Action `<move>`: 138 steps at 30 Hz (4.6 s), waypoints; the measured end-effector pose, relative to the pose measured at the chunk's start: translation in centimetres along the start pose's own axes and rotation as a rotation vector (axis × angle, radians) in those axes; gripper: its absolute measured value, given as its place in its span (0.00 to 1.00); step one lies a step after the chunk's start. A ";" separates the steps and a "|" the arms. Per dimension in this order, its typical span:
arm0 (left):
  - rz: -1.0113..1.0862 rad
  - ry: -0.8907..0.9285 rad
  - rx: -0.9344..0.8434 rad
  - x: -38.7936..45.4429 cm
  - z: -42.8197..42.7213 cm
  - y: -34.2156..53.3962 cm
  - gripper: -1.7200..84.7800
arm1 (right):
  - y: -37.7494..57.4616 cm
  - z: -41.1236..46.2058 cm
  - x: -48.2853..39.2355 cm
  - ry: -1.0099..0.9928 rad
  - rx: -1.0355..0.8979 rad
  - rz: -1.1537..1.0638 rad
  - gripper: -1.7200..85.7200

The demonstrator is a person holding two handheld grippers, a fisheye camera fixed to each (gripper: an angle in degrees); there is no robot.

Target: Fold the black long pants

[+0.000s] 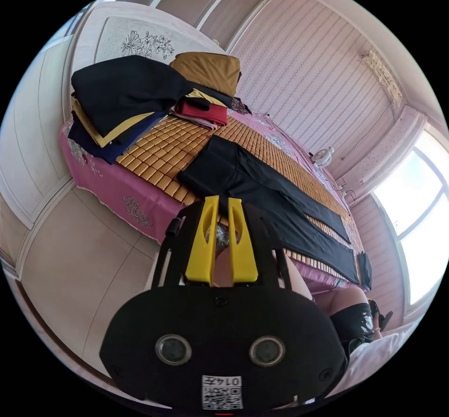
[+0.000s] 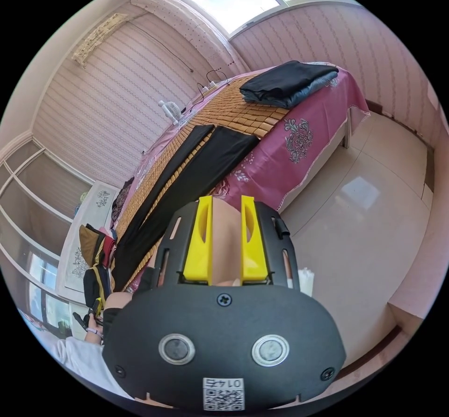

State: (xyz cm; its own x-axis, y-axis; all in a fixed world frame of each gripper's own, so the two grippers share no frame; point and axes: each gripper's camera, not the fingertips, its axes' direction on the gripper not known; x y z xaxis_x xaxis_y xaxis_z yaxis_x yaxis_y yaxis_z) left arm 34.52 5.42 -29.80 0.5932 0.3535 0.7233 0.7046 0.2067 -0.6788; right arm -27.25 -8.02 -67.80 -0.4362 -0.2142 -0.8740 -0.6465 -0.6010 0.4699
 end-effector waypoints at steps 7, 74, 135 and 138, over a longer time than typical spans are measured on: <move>-0.008 -0.140 -0.042 -1.5 4.8 -3.5 0.11 | -3.7 1.7 -0.6 0.058 0.002 -0.059 0.16; -0.095 -0.087 -0.084 7.7 24.8 -29.3 0.05 | -34.5 34.4 -36.2 0.307 -0.093 -0.489 0.17; 1.081 0.314 -0.578 62.6 33.4 1.3 0.01 | -23.2 16.9 -5.2 0.027 -0.338 -0.108 0.16; 1.060 0.291 -0.599 62.6 34.0 2.3 0.01 | -21.2 18.1 -2.9 -0.091 -0.384 0.008 0.13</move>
State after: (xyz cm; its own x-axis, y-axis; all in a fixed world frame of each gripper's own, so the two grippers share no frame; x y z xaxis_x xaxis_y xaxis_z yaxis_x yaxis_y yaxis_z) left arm 59.99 59.04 9.64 0.9862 -0.1388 -0.0904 -0.1511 -0.5299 -0.8345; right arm -23.62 19.34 -72.99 -0.5051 -0.1615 -0.8478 -0.3692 -0.8475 0.3814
